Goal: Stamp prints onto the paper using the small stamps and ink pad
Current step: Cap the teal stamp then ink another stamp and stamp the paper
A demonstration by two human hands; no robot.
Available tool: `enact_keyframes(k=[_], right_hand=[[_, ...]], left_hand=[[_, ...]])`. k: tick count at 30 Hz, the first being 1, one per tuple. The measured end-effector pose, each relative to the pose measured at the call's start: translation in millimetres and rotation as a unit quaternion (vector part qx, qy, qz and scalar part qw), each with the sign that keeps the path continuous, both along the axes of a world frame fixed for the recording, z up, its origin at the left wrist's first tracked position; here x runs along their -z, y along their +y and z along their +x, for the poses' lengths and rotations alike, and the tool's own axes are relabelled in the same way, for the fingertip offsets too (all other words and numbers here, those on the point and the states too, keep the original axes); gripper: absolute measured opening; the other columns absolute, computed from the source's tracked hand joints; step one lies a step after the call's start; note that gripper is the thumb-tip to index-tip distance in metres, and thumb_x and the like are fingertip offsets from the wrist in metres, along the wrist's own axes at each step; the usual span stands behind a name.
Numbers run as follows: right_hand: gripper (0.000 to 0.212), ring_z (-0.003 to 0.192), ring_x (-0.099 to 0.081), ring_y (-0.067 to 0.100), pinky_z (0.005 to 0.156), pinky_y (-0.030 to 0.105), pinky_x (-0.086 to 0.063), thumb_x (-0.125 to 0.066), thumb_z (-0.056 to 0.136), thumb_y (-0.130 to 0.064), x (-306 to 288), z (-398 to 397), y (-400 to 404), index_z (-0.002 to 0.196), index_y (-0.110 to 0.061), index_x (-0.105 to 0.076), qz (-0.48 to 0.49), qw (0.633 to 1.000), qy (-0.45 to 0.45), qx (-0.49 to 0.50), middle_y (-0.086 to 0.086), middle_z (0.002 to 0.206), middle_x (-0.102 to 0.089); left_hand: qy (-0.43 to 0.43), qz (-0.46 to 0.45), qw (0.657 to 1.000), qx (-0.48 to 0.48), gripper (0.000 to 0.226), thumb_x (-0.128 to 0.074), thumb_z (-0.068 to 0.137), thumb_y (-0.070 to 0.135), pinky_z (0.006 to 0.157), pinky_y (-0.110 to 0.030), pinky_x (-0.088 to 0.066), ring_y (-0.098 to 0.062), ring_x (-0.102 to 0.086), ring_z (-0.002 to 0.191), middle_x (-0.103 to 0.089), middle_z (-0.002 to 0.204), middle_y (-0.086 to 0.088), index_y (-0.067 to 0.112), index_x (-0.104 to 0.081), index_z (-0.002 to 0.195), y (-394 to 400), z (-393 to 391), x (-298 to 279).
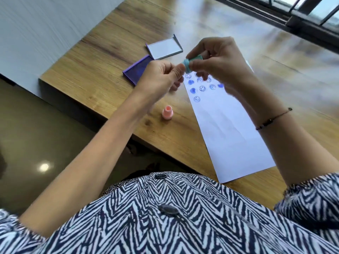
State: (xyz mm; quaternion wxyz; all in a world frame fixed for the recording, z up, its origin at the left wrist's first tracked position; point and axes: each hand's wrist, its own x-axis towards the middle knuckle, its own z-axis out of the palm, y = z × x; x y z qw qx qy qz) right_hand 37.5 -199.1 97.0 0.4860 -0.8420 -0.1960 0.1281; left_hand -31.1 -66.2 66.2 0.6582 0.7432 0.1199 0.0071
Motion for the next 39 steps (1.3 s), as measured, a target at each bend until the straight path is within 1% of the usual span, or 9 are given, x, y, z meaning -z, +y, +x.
enact_keyframes(k=[2, 6, 10, 14, 19, 23, 28, 33, 39], right_hand=[[0.017, 0.049, -0.053, 0.010, 0.049, 0.022, -0.043, -0.067, 0.066, -0.008, 4.2, 24.2, 4.2, 0.082, -0.007, -0.069, -0.063, 0.995, -0.066, 0.031, 0.009, 0.062, -0.060], [0.025, 0.091, -0.061, 0.034, 0.074, 0.031, -0.047, -0.057, 0.072, -0.002, 22.1, 72.5, 14.6, 0.093, -0.004, -0.069, -0.271, 0.939, -0.210, 0.024, 0.019, 0.098, -0.069], [0.029, 0.095, -0.059, 0.043, 0.081, 0.043, -0.053, -0.047, 0.073, 0.007, 41.8, 82.1, 21.9, 0.096, 0.005, -0.064, -0.372, 0.897, -0.236, -0.037, 0.030, 0.108, -0.061], [0.031, 0.101, -0.056, 0.043, 0.086, 0.043, -0.051, -0.046, 0.075, 0.004, 48.1, 81.2, 19.4, 0.103, 0.003, -0.061, -0.386, 0.891, -0.236, -0.041, 0.029, 0.112, -0.058], [0.027, 0.101, -0.055, 0.037, 0.083, 0.039, -0.046, -0.051, 0.080, -0.012, 34.5, 73.3, 24.8, 0.104, -0.002, -0.060, -0.310, 0.912, -0.269, -0.023, 0.025, 0.108, -0.060], [0.028, 0.081, -0.056, 0.027, 0.073, 0.033, -0.039, -0.063, 0.080, -0.028, 22.0, 43.6, 40.6, 0.087, -0.001, -0.067, -0.261, 0.923, -0.219, -0.180, 0.016, 0.083, -0.065], [0.020, 0.083, -0.057, 0.039, 0.074, 0.036, -0.041, -0.056, 0.074, -0.008, 28.5, 25.3, 47.1, 0.086, 0.006, -0.066, -0.330, 0.880, -0.232, -0.250, 0.027, 0.088, -0.067], [0.014, 0.054, -0.056, 0.019, 0.050, 0.025, -0.048, -0.059, 0.075, -0.003, 19.8, 22.1, 49.4, 0.086, 0.003, -0.066, -0.157, 0.967, -0.083, -0.180, 0.008, 0.063, -0.060], [0.006, 0.053, -0.059, 0.023, 0.050, 0.030, -0.051, -0.063, 0.082, -0.010, 11.6, 19.4, 78.2, 0.080, -0.005, -0.063, -0.072, 0.977, -0.030, -0.197, 0.007, 0.061, -0.063]], left_hand=[[-0.001, 0.024, 0.999, -0.032, 0.021, -0.051, 0.090, 0.020, 0.054, -0.019, -0.044, -0.009, -0.051, 0.053, -0.056, 0.066, -0.004, 0.006, -0.057, 0.076, 5.2, 8.4, 2.4], [-0.013, 0.034, 0.995, -0.091, 0.023, -0.051, 0.089, 0.015, 0.050, -0.015, -0.044, -0.005, -0.050, 0.049, -0.056, 0.063, -0.002, 0.012, -0.056, 0.067, 11.9, 12.8, 9.8], [-0.013, 0.018, 0.994, -0.106, 0.018, -0.051, 0.089, 0.011, 0.052, -0.015, -0.044, -0.008, -0.051, 0.055, -0.057, 0.065, -0.003, 0.010, -0.059, 0.073, 12.9, 5.4, 19.5], [-0.007, 0.002, 0.992, -0.124, 0.013, -0.050, 0.089, 0.010, 0.055, -0.017, -0.044, -0.012, -0.051, 0.060, -0.058, 0.068, -0.004, 0.005, -0.061, 0.084, 14.0, -0.5, 26.0], [-0.007, 0.001, 0.990, -0.137, 0.013, -0.050, 0.089, 0.010, 0.057, -0.018, -0.046, -0.012, -0.052, 0.061, -0.059, 0.069, -0.004, 0.005, -0.061, 0.084, 15.7, -3.1, 30.4], [0.000, -0.005, 0.990, -0.144, 0.014, -0.050, 0.089, 0.010, 0.058, -0.020, -0.046, -0.013, -0.053, 0.062, -0.059, 0.070, -0.005, 0.008, -0.061, 0.081, 18.5, -4.4, 34.6], [0.002, 0.002, 0.988, -0.155, 0.012, -0.050, 0.087, 0.004, 0.059, -0.018, -0.049, -0.012, -0.055, 0.064, -0.059, 0.073, -0.004, 0.003, -0.060, 0.093, 20.3, -5.9, 35.0], [0.009, -0.030, 0.990, -0.137, 0.021, -0.053, 0.087, 0.006, 0.065, -0.018, -0.051, -0.014, -0.057, 0.069, -0.058, 0.079, -0.004, -0.002, -0.056, 0.106, 24.5, -13.3, 32.9], [-0.032, -0.170, 0.970, -0.171, 0.010, -0.055, 0.086, 0.010, 0.060, -0.015, -0.052, -0.008, -0.059, 0.058, -0.062, 0.071, -0.005, 0.002, -0.062, 0.089, 48.0, -18.8, 20.4]])
